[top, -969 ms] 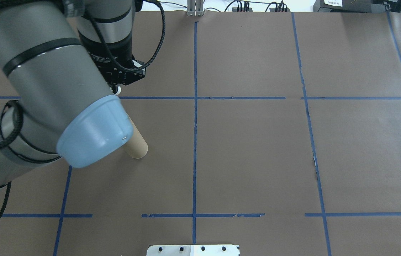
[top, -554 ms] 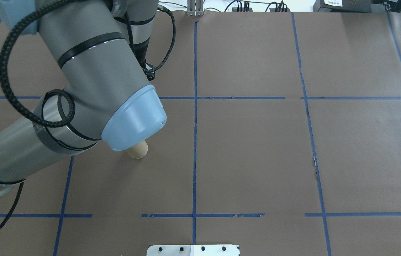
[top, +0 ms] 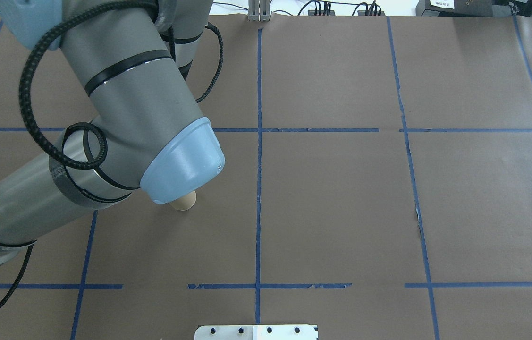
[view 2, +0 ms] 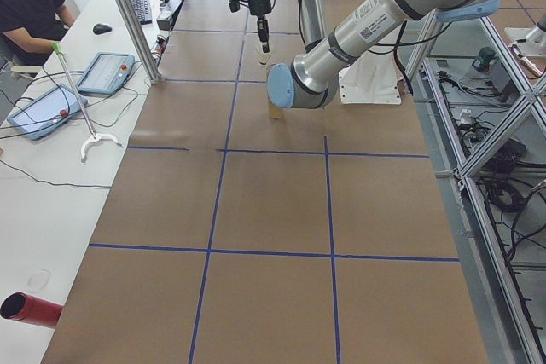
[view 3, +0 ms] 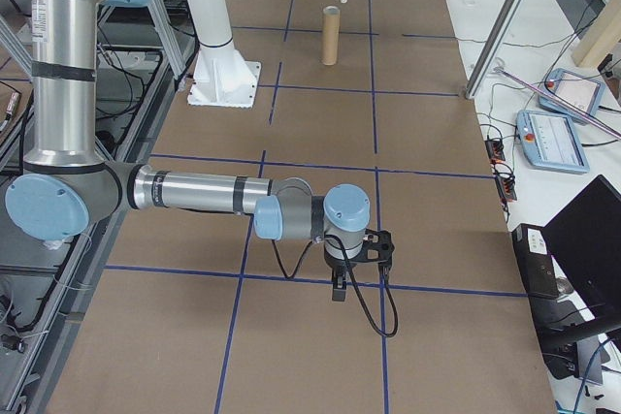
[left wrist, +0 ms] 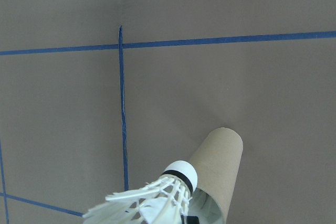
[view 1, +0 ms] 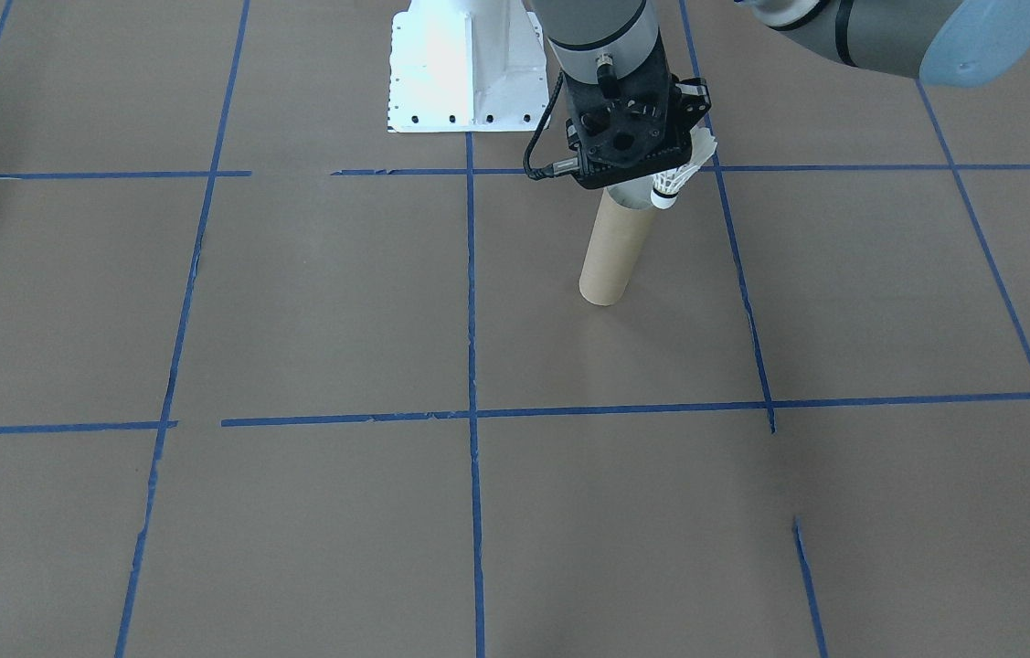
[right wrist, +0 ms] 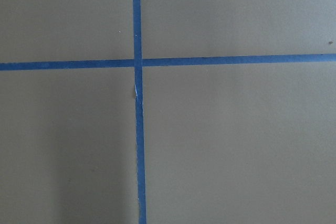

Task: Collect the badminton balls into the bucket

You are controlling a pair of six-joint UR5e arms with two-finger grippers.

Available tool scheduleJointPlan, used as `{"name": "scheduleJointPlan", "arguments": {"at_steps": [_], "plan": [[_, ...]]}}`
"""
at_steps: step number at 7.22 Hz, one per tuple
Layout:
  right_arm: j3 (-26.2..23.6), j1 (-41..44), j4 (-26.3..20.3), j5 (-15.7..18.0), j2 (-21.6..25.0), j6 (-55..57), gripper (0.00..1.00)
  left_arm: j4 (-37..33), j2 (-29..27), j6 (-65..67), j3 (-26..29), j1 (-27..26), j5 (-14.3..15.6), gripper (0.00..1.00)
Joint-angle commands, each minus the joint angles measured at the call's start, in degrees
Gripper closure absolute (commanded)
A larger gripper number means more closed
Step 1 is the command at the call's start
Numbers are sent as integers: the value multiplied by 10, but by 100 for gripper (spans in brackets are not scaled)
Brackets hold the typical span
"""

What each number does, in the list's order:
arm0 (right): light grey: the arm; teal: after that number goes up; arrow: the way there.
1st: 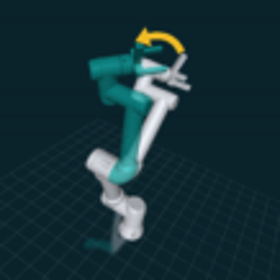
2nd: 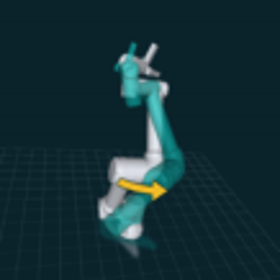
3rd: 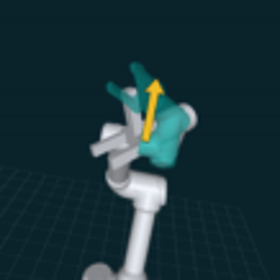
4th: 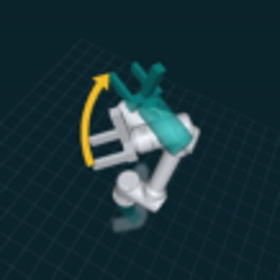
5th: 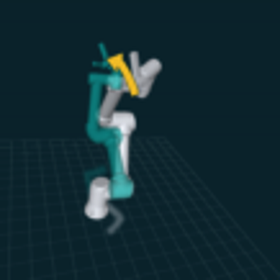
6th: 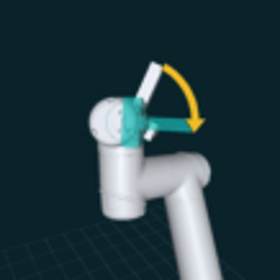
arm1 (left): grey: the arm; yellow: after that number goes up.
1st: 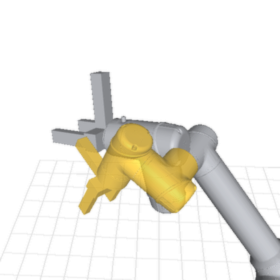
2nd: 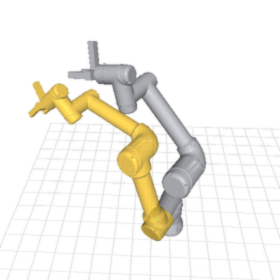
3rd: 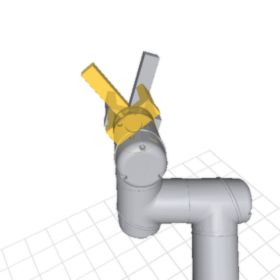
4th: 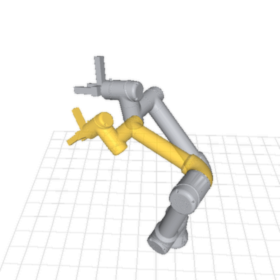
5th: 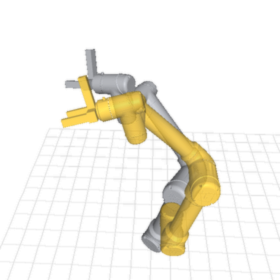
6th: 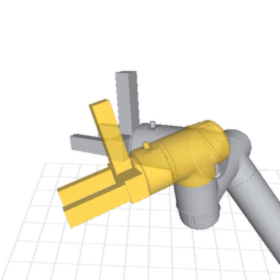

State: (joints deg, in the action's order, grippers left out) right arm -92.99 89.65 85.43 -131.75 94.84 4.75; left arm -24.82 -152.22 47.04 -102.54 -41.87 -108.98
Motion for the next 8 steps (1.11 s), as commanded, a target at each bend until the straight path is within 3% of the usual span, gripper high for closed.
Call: {"name": "scheduleJointPlan", "arguments": {"at_steps": [1,8], "plan": [[0,0,0,0,0,0,0,34,-9,-10,1,15,11,100],[0,0,0,0,0,0,0,1,-1,-11,7,40,-5,100]]}}
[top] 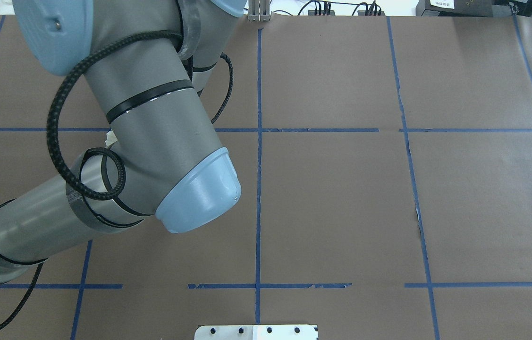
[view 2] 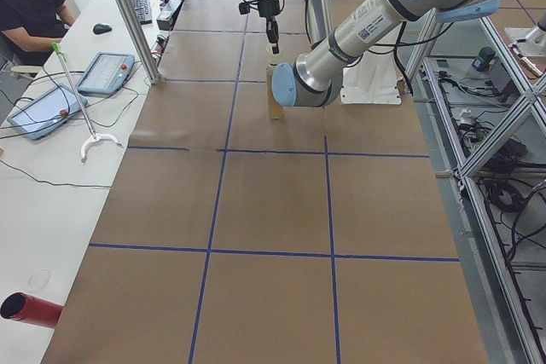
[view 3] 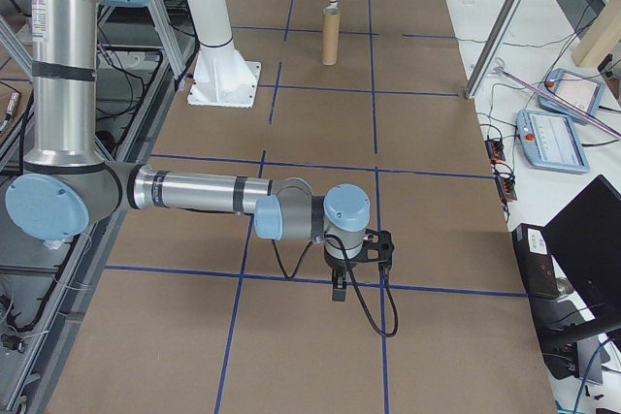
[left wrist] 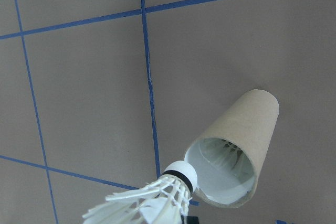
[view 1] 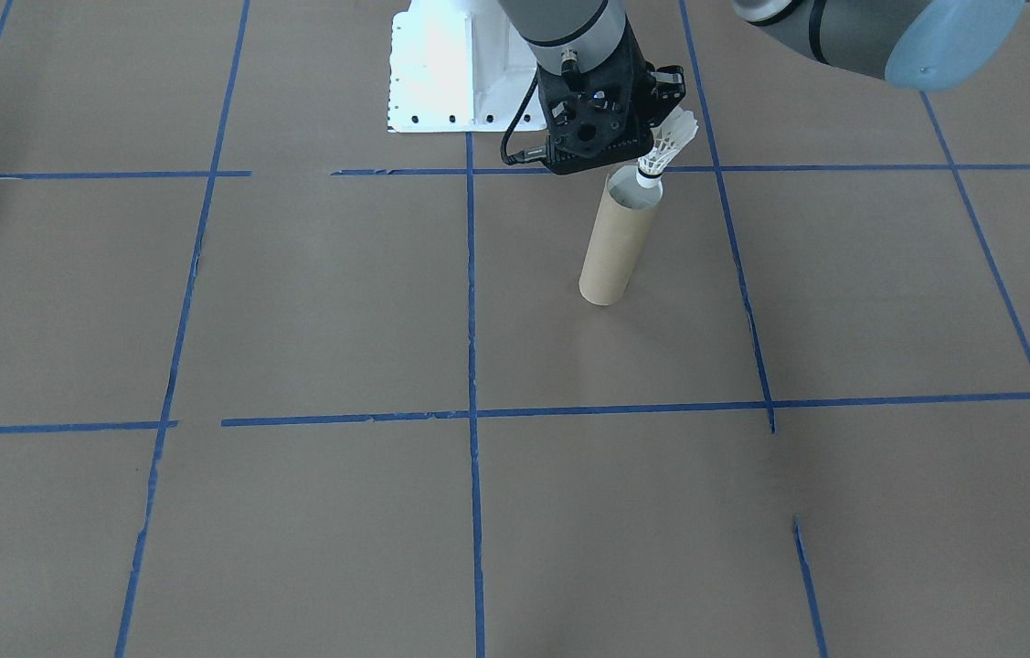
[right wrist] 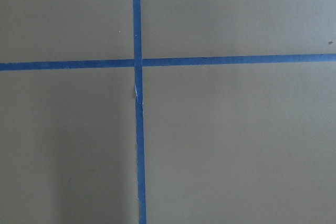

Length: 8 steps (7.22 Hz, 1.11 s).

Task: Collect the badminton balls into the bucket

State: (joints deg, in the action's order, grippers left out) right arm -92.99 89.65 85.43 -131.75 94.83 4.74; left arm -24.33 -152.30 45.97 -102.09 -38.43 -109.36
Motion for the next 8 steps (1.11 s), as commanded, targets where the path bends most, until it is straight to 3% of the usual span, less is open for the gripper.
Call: {"name": "scheduleJointPlan", "arguments": {"at_steps": [1,2,3,6,8], "plan": [[0,0,0,0,0,0,0,-4,1,0,2,6,-2,100],[0,0,0,0,0,0,0,-4,1,0,1,6,-1,73],[0,0,0,0,0,0,0,-11,2,0,-1,6,-1,1],[0,0,0,0,0,0,0,-14,7,1,-11,8,-1,0],[0,0,0,0,0,0,0,-45,10,2,-47,5,4,0]]}}
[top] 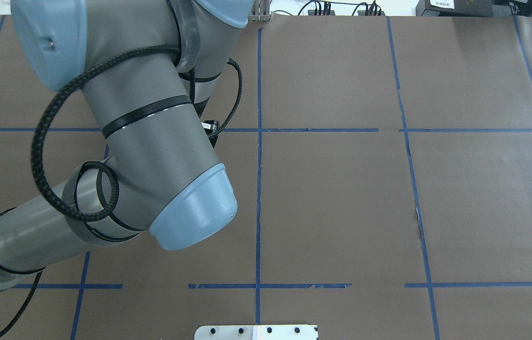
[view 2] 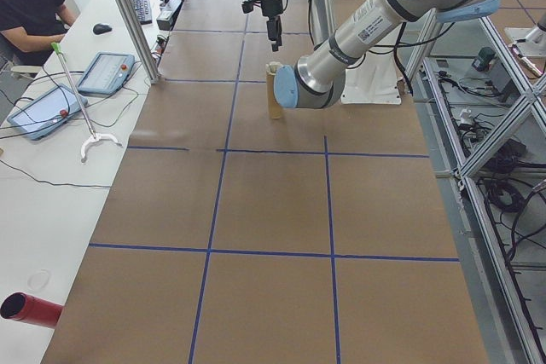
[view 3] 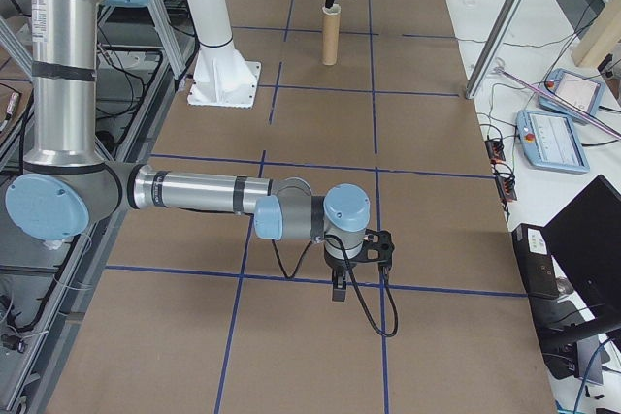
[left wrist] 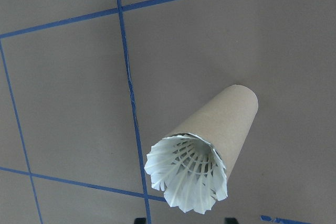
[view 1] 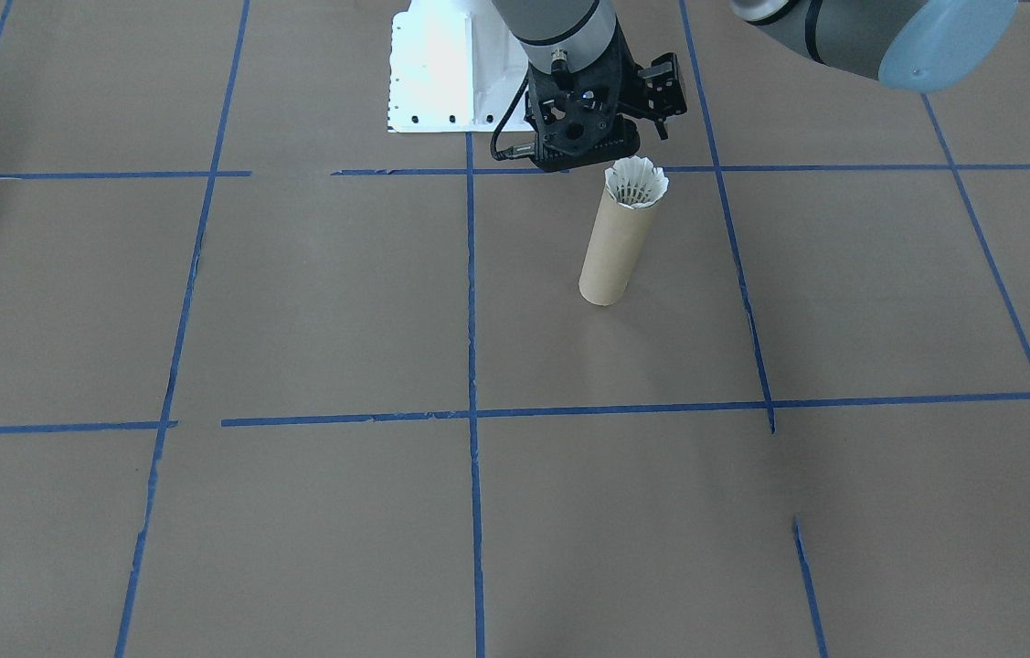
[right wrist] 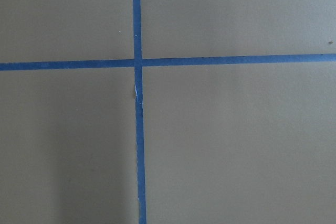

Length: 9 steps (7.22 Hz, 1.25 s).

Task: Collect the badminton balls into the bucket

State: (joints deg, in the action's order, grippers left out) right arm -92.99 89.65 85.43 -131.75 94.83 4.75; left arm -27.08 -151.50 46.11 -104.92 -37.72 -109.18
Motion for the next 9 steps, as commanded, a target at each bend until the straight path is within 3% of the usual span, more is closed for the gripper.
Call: {"name": "scheduleJointPlan", "arguments": {"at_steps": [1,3,5,7,8,9], "plan": [[0,0,0,0,0,0,0,-47,11,-1,-33,-23,2,0],[0,0,0,0,0,0,0,-178,83,-6,-38,-78,3,0],[0,0,0,0,0,0,0,-324,182,-136,-32,-119,-2,0],[0,0,0,0,0,0,0,-459,265,-140,-11,-129,-3,0],[0,0,0,0,0,0,0,-520,294,-159,10,-156,-19,0],[0,0,0,0,0,0,0,-549,324,-209,25,-179,-54,0]]}}
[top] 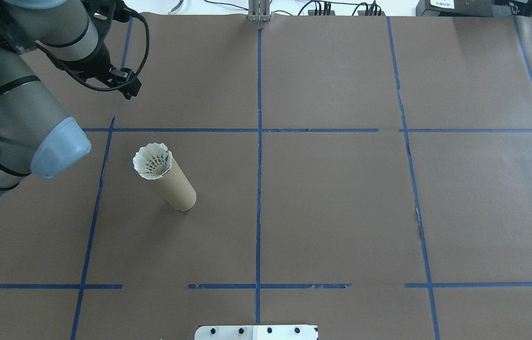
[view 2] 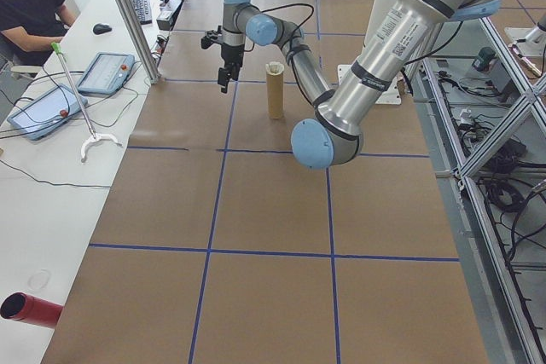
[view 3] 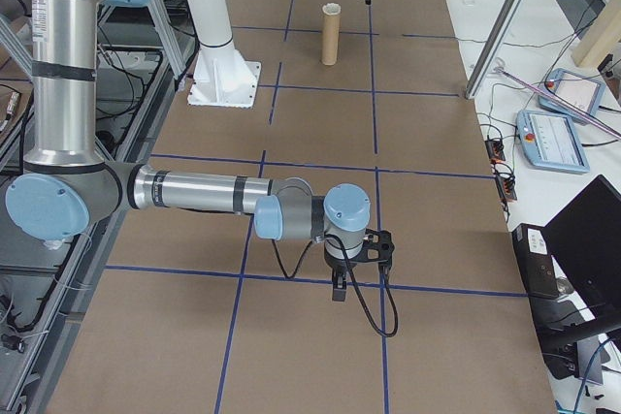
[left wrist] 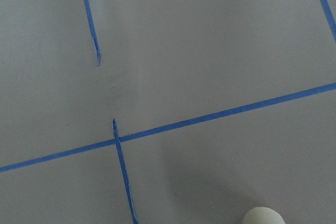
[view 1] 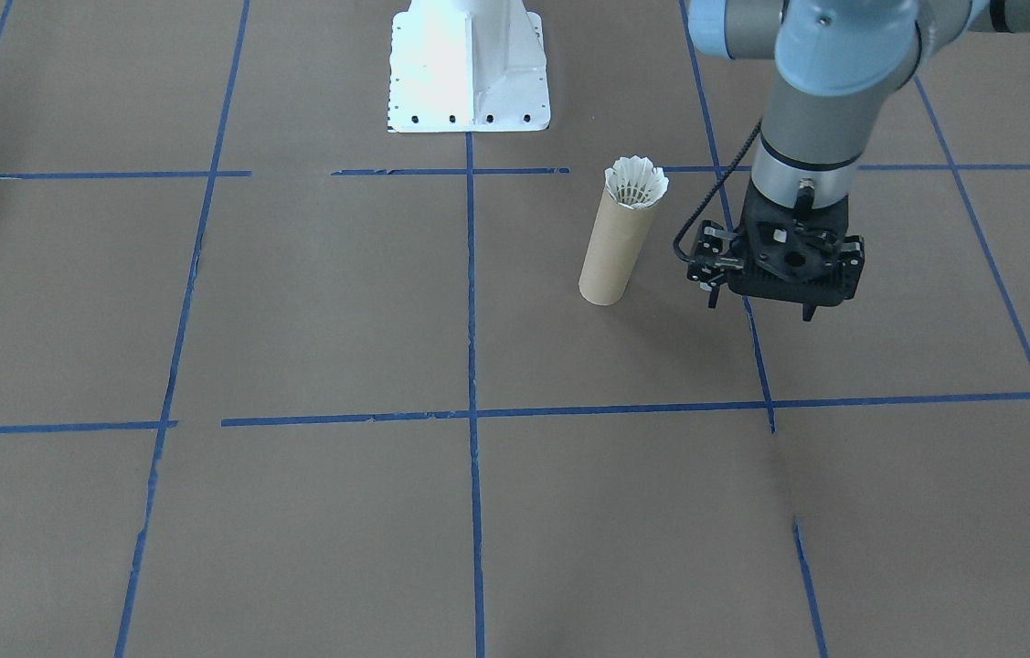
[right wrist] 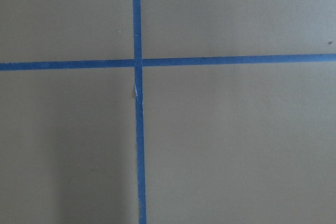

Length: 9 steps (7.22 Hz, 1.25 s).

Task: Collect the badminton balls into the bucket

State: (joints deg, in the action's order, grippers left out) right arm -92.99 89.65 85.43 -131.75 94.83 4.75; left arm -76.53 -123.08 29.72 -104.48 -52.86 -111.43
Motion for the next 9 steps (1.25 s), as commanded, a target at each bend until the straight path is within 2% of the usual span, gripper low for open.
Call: {"name": "scheduleJointPlan", "arguments": {"at_steps": [1,2,3,4,5,6,7,8,9], "plan": [[0,0,0,0,0,0,0,-61,49,-55,27,-41,-40,0],[0,0,0,0,0,0,0,-63,58,-56,27,-55,-41,0],[0,0,0,0,0,0,0,-62,60,-58,28,-84,-55,0],[0,0,0,0,0,0,0,-62,93,-96,29,-114,-96,0],[0,0,0,0,0,0,0,-61,113,-116,30,-140,-118,0],[0,0,0,0,0,0,0,-62,135,-120,35,-163,-119,0],[0,0,0,0,0,0,0,-63,161,-164,36,-188,-147,0],[0,0,0,0,0,0,0,-62,186,-219,37,-220,-159,0],[0,0,0,0,0,0,0,-62,208,-233,37,-240,-160,0]]}}
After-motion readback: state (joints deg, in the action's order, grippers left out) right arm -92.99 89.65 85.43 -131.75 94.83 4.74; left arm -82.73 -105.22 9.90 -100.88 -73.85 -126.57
